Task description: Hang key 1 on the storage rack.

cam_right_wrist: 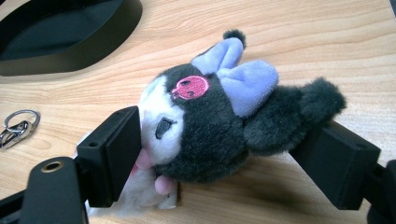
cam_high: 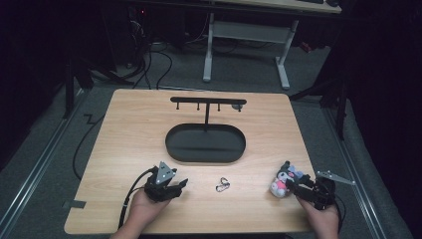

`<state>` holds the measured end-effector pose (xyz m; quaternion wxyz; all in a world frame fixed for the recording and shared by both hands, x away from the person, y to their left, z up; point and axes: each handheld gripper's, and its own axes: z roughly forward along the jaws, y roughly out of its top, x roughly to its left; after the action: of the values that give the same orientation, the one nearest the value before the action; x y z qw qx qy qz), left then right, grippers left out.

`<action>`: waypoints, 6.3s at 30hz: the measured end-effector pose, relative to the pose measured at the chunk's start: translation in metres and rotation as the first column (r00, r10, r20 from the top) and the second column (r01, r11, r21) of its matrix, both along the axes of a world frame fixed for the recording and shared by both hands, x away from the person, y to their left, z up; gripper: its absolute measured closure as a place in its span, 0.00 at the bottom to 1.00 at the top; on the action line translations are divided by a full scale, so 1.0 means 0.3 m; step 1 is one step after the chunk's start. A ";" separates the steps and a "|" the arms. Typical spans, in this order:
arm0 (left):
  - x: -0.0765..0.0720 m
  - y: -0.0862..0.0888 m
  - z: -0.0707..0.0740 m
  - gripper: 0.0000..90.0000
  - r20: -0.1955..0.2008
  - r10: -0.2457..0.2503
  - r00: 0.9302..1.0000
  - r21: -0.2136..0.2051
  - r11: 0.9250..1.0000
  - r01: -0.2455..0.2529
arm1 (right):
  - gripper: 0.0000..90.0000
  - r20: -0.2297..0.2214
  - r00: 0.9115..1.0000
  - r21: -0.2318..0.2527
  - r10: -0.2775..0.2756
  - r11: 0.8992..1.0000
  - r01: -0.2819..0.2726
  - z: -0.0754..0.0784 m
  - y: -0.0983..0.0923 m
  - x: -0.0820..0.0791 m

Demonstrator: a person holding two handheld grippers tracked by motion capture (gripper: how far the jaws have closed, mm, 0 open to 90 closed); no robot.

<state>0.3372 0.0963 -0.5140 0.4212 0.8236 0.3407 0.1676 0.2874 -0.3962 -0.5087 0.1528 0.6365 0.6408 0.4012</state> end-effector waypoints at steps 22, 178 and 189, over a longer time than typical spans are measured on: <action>-0.015 -0.027 0.000 0.49 0.009 -0.031 0.999 0.010 0.999 0.031 | 0.17 0.005 1.000 0.026 0.008 1.000 -0.008 -0.017 -0.038 -0.014; -0.027 0.159 -0.008 0.43 0.042 -0.051 0.998 0.005 0.999 0.051 | 0.17 -0.452 0.804 -0.363 0.387 0.743 -0.562 0.135 0.341 0.231; -0.032 0.167 -0.005 0.43 0.041 -0.048 0.998 -0.001 0.999 0.049 | 0.22 -0.485 0.772 -0.276 0.411 0.765 -0.582 0.147 0.343 0.336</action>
<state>0.3277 0.1464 -0.5156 0.4328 0.8277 0.3122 0.1737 0.3882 -0.2933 -0.4645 0.0357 0.4596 0.8753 0.1459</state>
